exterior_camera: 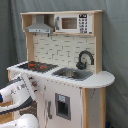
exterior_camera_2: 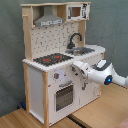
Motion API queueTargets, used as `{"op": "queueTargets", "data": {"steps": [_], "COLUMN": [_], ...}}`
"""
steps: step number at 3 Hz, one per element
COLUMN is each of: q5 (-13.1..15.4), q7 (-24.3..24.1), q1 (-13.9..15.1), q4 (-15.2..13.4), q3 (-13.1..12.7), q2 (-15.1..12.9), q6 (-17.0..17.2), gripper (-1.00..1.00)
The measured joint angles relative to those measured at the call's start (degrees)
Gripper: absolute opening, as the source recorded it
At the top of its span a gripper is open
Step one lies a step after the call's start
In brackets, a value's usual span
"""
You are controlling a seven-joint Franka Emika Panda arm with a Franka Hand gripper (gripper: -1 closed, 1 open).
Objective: Play with the kitchen
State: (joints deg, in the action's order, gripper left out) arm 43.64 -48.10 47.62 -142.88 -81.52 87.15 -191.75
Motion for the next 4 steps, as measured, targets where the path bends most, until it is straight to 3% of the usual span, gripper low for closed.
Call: {"op": "queueTargets", "data": {"steps": [1,4], "q5": [0.0,0.26], "q7": [0.0,21.53], "q1": [0.0,0.19], "q4": [0.0,-0.13], "q3": [0.03,0.41], "q2": [0.0,-1.32], "q6": [0.0,0.01], "gripper": [-1.0,-1.0]}}
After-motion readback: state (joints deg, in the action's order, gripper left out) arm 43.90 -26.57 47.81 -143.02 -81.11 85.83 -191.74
